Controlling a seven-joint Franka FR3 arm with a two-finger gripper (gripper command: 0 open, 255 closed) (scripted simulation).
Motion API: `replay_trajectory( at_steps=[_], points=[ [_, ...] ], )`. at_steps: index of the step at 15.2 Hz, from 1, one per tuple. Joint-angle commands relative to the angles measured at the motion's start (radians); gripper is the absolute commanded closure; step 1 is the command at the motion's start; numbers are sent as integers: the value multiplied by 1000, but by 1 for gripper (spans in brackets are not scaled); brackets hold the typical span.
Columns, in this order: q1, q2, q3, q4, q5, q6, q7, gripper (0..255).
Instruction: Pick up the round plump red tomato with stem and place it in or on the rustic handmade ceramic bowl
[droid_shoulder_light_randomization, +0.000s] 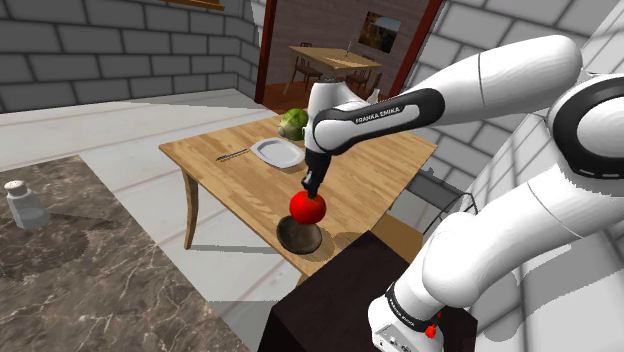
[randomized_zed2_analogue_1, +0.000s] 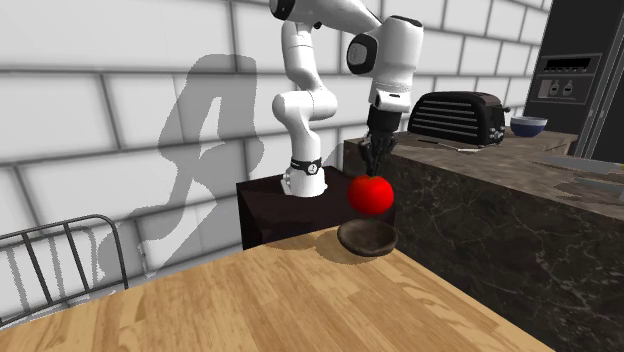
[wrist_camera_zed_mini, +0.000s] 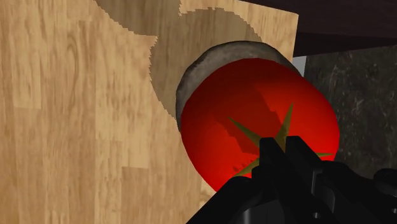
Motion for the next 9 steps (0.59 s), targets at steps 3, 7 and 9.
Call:
replay_trajectory(
  at_steps=[3, 7, 9],
  points=[
    [-1, 37, -2, -26, -2, 64, 2, 255],
    [-2, 78, -3, -48, -4, 126, 4, 255],
    [-2, 100, -4, -57, -5, 158, 6, 255]
  ],
)
